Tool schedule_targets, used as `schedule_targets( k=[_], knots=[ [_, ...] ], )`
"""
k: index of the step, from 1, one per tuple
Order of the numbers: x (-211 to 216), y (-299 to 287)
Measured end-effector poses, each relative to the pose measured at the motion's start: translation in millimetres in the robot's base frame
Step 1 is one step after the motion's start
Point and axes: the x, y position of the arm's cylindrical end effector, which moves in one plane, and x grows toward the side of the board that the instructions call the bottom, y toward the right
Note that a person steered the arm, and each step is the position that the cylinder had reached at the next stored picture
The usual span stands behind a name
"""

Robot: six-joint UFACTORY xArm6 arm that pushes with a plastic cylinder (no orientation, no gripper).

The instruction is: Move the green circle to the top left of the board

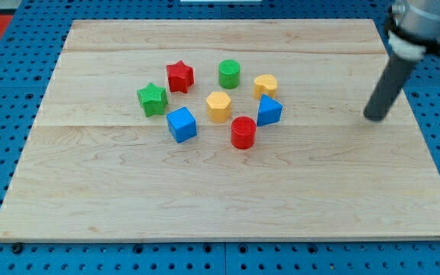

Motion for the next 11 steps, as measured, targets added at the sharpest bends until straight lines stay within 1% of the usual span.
schedule_targets(
  k=[1,2,3,4,5,6,7,8,9,10,11],
  knots=[
    [-1.9,-44.7],
    [-10.2,-118.8],
    [-34.3,-156.4],
    [-35.1,-164.8],
    [-52.7,-236.9],
    [-85.4,-226.6],
    [-105.2,-263.7],
    [-91.6,-307.1],
    [-77.8,-367.9],
    [-78.1,-412.9],
    [-91.3,-415.3]
  ],
)
